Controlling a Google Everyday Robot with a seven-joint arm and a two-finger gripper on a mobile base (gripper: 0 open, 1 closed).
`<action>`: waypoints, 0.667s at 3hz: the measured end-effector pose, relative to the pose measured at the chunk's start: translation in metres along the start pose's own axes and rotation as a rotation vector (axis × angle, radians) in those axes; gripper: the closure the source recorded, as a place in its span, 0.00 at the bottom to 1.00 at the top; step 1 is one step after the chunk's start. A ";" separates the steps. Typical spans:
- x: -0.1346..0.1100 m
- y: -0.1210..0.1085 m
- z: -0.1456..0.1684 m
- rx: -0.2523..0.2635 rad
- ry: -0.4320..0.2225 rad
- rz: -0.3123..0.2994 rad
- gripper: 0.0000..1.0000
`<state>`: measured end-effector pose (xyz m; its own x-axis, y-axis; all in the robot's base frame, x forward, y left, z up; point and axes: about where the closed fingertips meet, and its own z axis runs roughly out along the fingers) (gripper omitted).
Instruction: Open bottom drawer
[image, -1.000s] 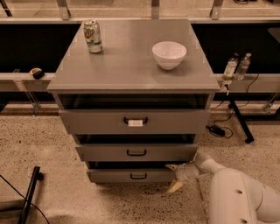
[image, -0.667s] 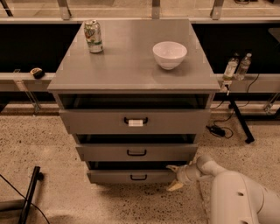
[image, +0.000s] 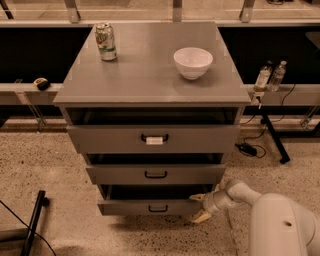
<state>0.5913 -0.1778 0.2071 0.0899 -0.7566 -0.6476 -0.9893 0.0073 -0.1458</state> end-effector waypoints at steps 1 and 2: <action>-0.013 0.048 0.000 -0.099 0.019 -0.016 0.34; -0.018 0.097 -0.007 -0.177 0.034 0.004 0.42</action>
Offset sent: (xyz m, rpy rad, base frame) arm -0.1614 0.0024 0.0060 -0.0777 0.2274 0.1391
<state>0.4929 -0.1681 0.2092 0.0850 -0.7787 -0.6216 -0.9947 -0.1026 -0.0075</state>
